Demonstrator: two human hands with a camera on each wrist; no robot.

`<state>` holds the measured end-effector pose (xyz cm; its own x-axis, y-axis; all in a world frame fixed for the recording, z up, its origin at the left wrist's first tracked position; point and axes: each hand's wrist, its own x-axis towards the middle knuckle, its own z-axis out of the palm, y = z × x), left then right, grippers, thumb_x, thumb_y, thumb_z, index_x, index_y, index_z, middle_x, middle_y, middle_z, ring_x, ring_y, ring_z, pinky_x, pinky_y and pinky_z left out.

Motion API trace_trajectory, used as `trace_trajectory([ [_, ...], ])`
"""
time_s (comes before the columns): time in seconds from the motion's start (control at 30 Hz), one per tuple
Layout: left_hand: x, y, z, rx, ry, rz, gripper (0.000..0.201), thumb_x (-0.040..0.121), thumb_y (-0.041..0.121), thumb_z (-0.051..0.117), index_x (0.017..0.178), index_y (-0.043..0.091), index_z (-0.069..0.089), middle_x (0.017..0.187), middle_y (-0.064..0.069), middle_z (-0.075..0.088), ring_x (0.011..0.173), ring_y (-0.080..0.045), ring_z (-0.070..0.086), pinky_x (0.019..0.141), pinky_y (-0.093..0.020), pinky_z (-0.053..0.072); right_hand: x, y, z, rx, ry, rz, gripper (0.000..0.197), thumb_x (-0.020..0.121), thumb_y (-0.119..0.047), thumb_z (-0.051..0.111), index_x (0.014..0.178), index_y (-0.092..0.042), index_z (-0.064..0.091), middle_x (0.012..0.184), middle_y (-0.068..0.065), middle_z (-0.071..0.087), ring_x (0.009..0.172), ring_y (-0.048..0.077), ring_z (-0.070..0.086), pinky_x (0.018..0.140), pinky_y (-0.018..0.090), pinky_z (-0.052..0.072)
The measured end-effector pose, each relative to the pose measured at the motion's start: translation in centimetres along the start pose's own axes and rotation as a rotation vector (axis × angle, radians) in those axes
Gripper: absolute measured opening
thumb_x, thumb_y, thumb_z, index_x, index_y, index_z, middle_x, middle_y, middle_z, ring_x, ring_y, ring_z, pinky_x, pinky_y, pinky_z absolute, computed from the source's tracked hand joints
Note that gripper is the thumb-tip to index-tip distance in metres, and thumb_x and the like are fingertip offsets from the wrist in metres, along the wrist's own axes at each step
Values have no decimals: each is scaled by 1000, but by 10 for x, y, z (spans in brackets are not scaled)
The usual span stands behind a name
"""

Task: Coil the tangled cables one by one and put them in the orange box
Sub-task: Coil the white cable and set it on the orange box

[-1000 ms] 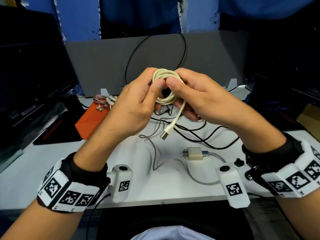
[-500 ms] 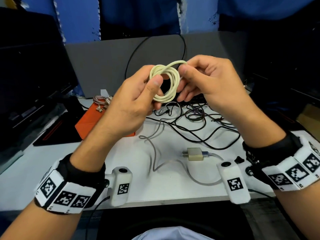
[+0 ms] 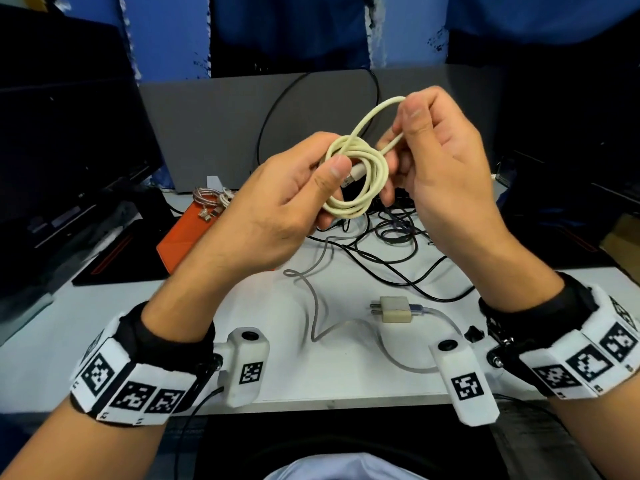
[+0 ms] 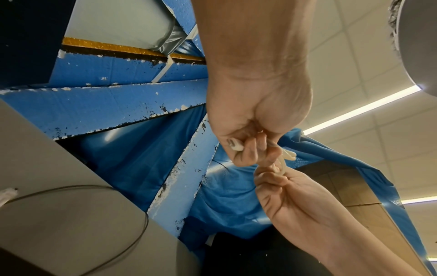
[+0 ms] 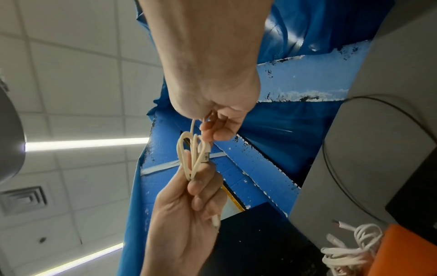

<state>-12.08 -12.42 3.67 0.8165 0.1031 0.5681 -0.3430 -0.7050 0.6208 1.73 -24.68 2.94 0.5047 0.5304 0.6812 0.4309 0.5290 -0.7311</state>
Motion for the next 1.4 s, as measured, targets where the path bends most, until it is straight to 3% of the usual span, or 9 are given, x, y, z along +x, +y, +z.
trace_trajectory([
  [0.1, 0, 3, 5, -157, -39, -10, 23, 108, 26, 38, 112, 24, 60, 75, 18, 63, 56, -3, 48, 49, -18, 36, 1, 2, 0, 181, -29, 131, 29, 113, -30, 36, 90, -15, 48, 63, 2, 47, 45, 16, 43, 45, 26, 38],
  [0.27, 0, -1, 0, -280, -62, -42, 31, 111, 25, 36, 116, 9, 62, 93, -15, 70, 54, -7, 44, 47, -25, 31, -2, 2, 3, 309, -84, 232, 30, 113, -31, 36, 91, -14, 48, 61, -2, 46, 45, 11, 43, 46, 23, 37],
  [0.4, 0, 2, 4, -242, 60, -13, 25, 112, 16, 34, 106, 11, 57, 70, 9, 65, 50, -3, 52, 48, -13, 37, -2, 2, 1, 300, -215, 329, 24, 111, -23, 41, 96, -9, 54, 65, -1, 59, 50, 10, 51, 47, 21, 41],
  [0.7, 0, -5, 11, 336, 384, 85, 13, 107, 11, 48, 107, 18, 59, 81, 6, 66, 73, -16, 61, 60, -28, 47, -6, 4, 9, 489, -229, 473, 30, 109, -31, 44, 102, -13, 67, 79, -3, 70, 58, 7, 48, 56, 19, 41],
  [0.87, -1, -8, 13, 417, 371, 27, 15, 110, 26, 47, 110, 16, 59, 74, 13, 62, 70, -7, 62, 54, -13, 41, -10, 6, 15, 196, -264, 406, 52, 103, -56, 41, 97, -9, 61, 91, 8, 62, 81, 16, 60, 71, 34, 47],
  [0.97, -1, -11, 13, 340, 321, 6, 13, 108, 21, 49, 109, 16, 61, 79, 8, 67, 73, -11, 63, 57, -18, 46, -12, 7, 13, -39, -318, 334, 24, 103, -36, 60, 112, -14, 64, 97, 2, 72, 87, 17, 69, 78, 36, 54],
  [1.13, 1, -15, 5, 351, 285, -31, 16, 108, 33, 50, 106, 22, 61, 72, 14, 65, 62, -9, 61, 57, -26, 47, -7, 0, -1, -117, -457, 329, 29, 104, -10, 61, 131, -4, 54, 113, 17, 73, 87, 30, 75, 74, 39, 60],
  [1.23, 4, -19, -2, 356, 363, -41, 17, 108, 36, 49, 102, 23, 60, 68, 12, 63, 57, -10, 60, 56, -33, 49, -6, -5, -8, -199, -567, 326, 23, 108, -7, 48, 131, -4, 54, 101, 20, 76, 84, 36, 76, 81, 45, 60],
  [1.4, 6, -17, 4, -56, 451, -133, 20, 110, 28, 46, 100, 14, 58, 72, -1, 69, 54, -16, 61, 52, -31, 52, -8, -2, -2, -255, -472, 236, 30, 112, -13, 41, 114, 4, 66, 103, 6, 78, 99, 18, 76, 97, 44, 58],
])
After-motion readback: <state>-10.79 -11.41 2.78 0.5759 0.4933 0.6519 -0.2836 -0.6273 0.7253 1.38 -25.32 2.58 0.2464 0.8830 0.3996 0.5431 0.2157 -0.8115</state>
